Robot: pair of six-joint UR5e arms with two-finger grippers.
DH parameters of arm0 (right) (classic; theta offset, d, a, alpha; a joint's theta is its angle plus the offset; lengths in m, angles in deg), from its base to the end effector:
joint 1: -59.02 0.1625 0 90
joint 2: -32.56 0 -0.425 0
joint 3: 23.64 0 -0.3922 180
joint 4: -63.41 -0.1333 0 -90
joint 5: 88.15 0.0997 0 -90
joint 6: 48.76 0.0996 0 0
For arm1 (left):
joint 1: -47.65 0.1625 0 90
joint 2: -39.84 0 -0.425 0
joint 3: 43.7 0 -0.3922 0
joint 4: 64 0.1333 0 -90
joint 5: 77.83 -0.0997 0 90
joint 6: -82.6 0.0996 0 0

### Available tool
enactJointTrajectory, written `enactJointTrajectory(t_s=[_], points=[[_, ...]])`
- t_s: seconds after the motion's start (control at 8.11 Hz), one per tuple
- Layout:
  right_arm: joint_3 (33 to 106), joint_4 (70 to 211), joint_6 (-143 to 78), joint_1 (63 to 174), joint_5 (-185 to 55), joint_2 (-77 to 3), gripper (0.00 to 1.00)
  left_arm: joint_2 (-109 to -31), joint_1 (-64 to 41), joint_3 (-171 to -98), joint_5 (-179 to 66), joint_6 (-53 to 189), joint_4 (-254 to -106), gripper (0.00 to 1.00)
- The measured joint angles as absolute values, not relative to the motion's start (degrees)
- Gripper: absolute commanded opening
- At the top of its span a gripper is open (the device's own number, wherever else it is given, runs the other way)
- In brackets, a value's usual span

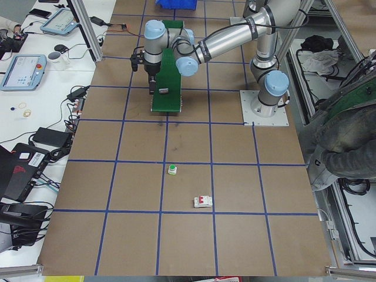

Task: Move capacitor from left to right
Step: 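Release the capacitor onto the green belt and raise the left gripper, then lower the right gripper to the belt's far end while the capacitor rides toward it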

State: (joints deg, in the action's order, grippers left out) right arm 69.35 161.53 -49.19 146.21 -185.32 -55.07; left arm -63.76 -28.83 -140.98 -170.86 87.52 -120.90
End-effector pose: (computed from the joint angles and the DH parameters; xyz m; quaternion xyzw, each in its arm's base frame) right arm 0.0956 -0.5177 0.4566 -0.0222 -0.9975 0.0223 0.0632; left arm 0.0122 -0.5986 0.3597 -0.0773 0.9910 -0.1008 0.0430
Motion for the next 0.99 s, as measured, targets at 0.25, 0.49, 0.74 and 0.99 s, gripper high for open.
enactJointTrajectory(t_s=[0.25, 0.49, 0.74, 0.99], points=[[69.4, 161.8, -51.2, 146.2, -185.2, -55.1, 1.0, -62.6, -28.6, -137.4, -172.5, 88.2, -121.7, 1.0], [69.4, 162.1, -53.5, 146.0, -185.1, -55.0, 1.0, -61.1, -28.9, -136.2, -175.9, 88.2, -129.1, 1.0], [69.7, 162.2, -56.2, 145.6, -184.7, -54.9, 1.0, -60.0, -30.0, -135.3, -177.6, 87.7, -136.1, 1.0], [70.9, 162.1, -60.1, 142.6, -184.0, -54.4, 1.0, -59.6, -32.8, -132.9, -177.9, 87.4, -140.1, 1.0]])
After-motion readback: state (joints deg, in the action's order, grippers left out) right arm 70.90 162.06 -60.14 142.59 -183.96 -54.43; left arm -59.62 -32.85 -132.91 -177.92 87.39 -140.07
